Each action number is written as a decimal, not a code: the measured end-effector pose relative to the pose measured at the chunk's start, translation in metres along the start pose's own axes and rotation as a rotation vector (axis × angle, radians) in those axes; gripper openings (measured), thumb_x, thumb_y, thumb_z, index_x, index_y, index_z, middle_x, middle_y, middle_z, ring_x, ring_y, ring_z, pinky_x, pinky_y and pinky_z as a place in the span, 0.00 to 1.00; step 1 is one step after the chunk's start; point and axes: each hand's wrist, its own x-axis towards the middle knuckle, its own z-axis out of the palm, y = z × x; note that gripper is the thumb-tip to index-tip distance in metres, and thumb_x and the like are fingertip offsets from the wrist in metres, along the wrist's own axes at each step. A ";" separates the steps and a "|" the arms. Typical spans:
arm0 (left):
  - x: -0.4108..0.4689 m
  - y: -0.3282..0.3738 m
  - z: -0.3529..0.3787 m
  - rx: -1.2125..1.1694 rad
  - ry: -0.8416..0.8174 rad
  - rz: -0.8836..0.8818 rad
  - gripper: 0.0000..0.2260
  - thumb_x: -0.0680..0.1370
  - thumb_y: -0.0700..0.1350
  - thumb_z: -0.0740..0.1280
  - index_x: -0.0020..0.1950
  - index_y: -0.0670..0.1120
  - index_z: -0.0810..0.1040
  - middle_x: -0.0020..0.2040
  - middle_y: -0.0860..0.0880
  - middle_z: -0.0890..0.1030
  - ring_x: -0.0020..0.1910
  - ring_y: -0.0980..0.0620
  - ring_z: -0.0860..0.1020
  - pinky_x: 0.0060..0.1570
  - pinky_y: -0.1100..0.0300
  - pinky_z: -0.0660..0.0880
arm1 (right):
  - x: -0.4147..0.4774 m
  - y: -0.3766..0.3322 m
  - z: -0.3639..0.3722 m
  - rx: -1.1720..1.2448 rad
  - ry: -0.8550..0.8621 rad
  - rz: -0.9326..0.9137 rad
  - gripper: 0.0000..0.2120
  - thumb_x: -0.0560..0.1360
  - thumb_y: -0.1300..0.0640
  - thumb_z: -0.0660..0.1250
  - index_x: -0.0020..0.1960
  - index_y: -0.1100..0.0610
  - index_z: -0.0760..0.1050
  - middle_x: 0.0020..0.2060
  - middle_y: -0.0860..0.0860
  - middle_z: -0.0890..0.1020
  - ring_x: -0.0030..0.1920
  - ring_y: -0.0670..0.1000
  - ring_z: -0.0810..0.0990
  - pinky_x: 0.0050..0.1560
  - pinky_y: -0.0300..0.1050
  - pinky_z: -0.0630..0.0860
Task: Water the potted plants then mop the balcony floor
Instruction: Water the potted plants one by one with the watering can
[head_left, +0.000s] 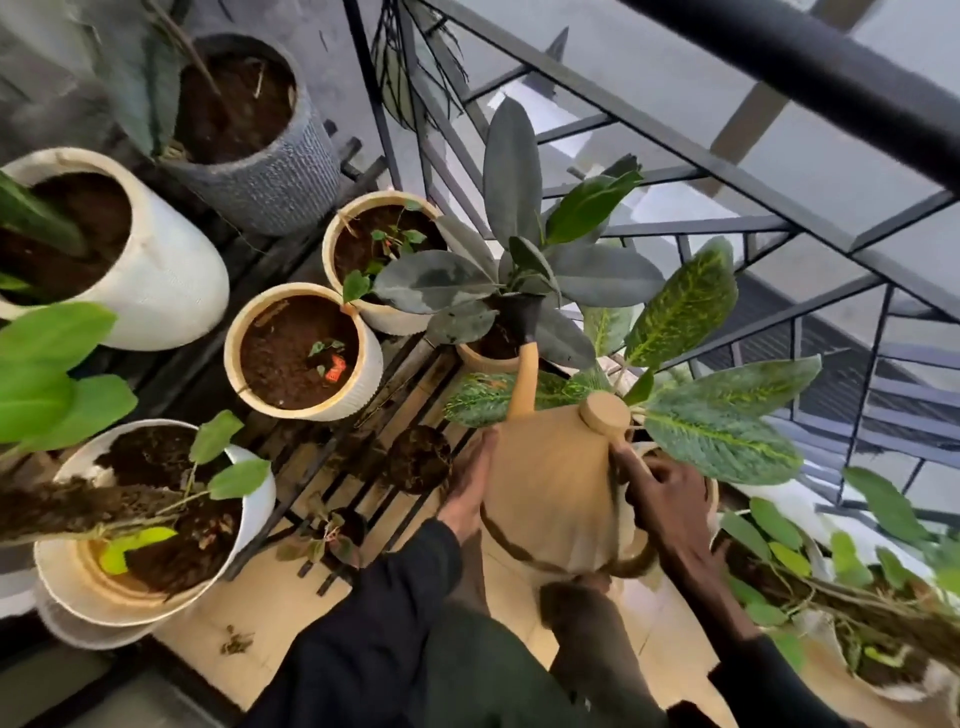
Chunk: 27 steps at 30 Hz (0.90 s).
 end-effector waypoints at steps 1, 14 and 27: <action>0.002 0.004 -0.003 0.000 -0.008 -0.005 0.22 0.76 0.67 0.67 0.56 0.51 0.84 0.52 0.46 0.86 0.53 0.48 0.84 0.51 0.50 0.83 | 0.000 -0.006 0.003 -0.015 0.002 0.001 0.25 0.81 0.47 0.72 0.28 0.58 0.81 0.24 0.51 0.80 0.25 0.56 0.76 0.35 0.62 0.81; 0.026 0.019 -0.010 -0.044 -0.137 -0.147 0.22 0.81 0.64 0.62 0.66 0.50 0.76 0.54 0.48 0.81 0.50 0.53 0.79 0.41 0.59 0.76 | 0.027 -0.053 0.013 -0.176 -0.045 0.030 0.35 0.77 0.35 0.68 0.37 0.70 0.81 0.33 0.66 0.83 0.26 0.61 0.78 0.32 0.62 0.80; 0.049 0.028 -0.007 -0.006 -0.142 -0.175 0.32 0.75 0.72 0.62 0.69 0.51 0.76 0.61 0.42 0.83 0.61 0.43 0.81 0.65 0.42 0.76 | 0.040 -0.072 0.010 -0.167 -0.082 0.037 0.27 0.82 0.45 0.70 0.41 0.69 0.84 0.35 0.66 0.85 0.28 0.56 0.76 0.32 0.63 0.81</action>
